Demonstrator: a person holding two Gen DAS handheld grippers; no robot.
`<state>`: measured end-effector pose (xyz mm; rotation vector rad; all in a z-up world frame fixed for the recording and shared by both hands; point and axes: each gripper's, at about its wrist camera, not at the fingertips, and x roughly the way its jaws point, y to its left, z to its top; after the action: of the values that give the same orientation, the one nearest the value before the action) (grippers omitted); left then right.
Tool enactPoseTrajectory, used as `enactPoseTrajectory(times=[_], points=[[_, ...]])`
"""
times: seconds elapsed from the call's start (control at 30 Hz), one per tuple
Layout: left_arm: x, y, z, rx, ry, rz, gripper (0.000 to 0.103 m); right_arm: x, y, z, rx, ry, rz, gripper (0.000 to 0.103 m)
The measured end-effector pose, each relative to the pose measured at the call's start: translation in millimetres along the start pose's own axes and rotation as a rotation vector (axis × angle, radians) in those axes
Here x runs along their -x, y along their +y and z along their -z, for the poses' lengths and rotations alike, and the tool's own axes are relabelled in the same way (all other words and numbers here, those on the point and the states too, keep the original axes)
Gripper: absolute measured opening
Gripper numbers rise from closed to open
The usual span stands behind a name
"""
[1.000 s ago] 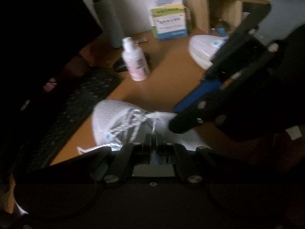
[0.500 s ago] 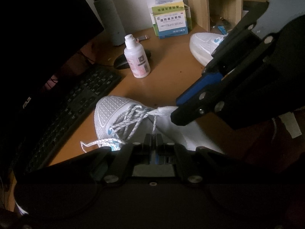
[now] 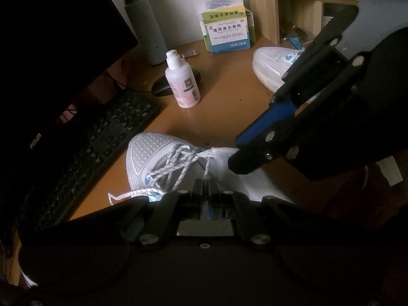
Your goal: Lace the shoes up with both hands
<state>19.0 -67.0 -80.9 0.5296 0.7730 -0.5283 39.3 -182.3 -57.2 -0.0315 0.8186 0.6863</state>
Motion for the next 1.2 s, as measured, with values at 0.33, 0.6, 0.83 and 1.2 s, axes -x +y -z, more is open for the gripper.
enactPoseTrajectory(times=[0.33, 0.6, 0.83, 1.2], points=[[4.4, 2.4, 1.1, 0.014, -0.007, -0.006, 0.000, -0.6, -1.7, -0.3, -0.017, 0.000, 0.006, 0.017], [7.5, 3.2, 2.6, 0.022, -0.012, -0.011, 0.000, -1.4, -3.7, -1.7, -0.024, 0.005, 0.009, 0.021], [6.5, 2.1, 2.4, 0.011, -0.008, -0.003, 0.000, -0.9, -3.1, -1.5, -0.024, 0.005, 0.014, 0.021], [4.2, 2.9, -1.1, 0.011, -0.014, -0.001, 0.000, -0.8, -0.7, 0.6, -0.020, 0.003, 0.018, 0.021]])
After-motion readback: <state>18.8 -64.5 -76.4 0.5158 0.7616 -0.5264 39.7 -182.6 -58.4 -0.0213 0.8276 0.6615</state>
